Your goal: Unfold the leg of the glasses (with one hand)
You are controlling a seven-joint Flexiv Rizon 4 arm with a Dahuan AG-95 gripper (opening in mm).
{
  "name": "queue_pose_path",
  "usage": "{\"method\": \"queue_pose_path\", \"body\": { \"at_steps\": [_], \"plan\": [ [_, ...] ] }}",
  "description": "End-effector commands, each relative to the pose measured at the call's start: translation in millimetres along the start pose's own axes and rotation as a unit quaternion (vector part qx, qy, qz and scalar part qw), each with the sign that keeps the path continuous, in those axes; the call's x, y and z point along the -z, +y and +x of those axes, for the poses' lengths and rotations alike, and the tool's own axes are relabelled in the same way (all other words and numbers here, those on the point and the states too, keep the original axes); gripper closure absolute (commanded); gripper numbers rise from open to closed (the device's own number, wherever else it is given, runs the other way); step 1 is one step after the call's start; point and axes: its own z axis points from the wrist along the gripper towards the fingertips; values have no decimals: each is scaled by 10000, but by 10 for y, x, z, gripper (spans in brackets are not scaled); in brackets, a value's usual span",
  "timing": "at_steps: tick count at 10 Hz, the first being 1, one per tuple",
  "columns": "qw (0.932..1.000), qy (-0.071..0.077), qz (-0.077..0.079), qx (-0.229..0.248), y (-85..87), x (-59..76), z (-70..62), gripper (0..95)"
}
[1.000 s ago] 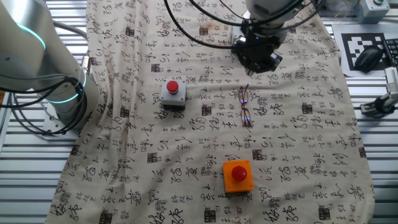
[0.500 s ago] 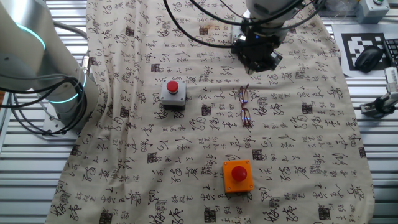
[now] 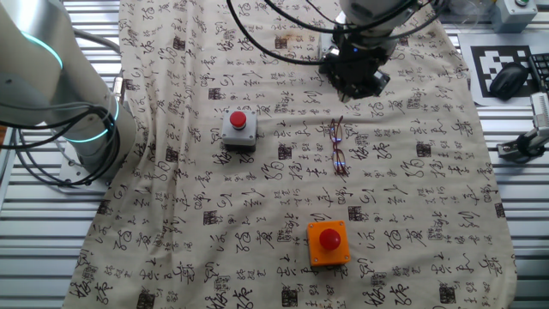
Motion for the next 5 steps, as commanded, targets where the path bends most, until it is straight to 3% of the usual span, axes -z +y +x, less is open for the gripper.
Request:
{"method": "queue_pose_path", "body": {
  "at_steps": [1, 2, 5],
  "plan": [
    [10000, 52, 59, -36, 0, -28, -34, 950],
    [10000, 65, 72, 2, -7, -66, -61, 760],
    [9997, -9, 24, 222, -138, -250, -55, 760]
  ]
}}
